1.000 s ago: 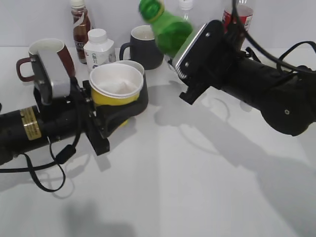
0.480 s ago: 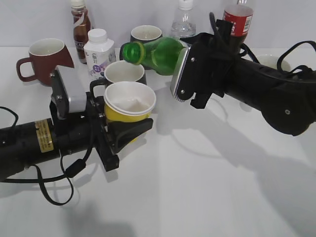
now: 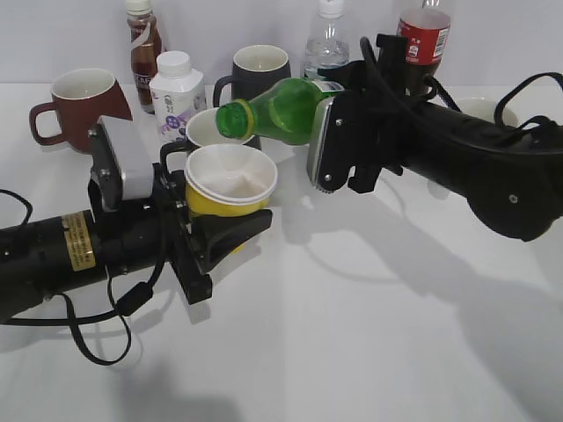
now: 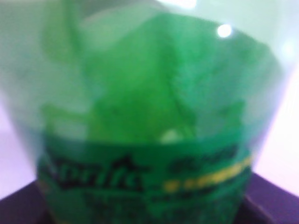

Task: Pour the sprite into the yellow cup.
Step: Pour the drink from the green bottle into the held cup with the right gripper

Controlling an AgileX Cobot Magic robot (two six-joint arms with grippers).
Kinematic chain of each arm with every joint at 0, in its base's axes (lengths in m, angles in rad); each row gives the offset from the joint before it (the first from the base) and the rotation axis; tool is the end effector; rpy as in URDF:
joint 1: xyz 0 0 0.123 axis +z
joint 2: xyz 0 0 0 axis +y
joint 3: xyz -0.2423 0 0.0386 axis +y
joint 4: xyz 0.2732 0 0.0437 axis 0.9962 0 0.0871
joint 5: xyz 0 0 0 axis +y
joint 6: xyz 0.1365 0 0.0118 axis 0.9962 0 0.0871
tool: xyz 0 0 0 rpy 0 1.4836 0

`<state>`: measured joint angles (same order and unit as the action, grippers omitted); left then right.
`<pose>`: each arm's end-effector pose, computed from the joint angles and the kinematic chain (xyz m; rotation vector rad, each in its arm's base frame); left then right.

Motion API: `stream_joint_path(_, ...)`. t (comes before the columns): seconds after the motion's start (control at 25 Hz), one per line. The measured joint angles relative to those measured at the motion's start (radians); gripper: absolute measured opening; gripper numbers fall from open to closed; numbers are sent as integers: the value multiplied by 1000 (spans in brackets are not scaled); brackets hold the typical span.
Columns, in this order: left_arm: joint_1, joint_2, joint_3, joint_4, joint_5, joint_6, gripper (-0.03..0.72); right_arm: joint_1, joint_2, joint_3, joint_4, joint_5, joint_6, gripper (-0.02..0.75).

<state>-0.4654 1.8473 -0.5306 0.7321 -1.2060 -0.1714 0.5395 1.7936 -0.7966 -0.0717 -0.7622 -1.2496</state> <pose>0.2479 -0.2202 0.0778 0.9831 1.4376 -0.8128 0.3496 0.2172 0.1246 -1.4131 1.0281 -0.5194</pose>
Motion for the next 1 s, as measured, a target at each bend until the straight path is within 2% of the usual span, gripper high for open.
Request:
stream_joint_path(0.28, 0, 0, 1, 0, 0, 0, 344, -44, -4, 0, -67, -5, -11, 448)
stream_joint_path(1.0, 0, 19, 2, 41, -1, -2, 343, -46, -7, 0, -139, -89, -100, 448)
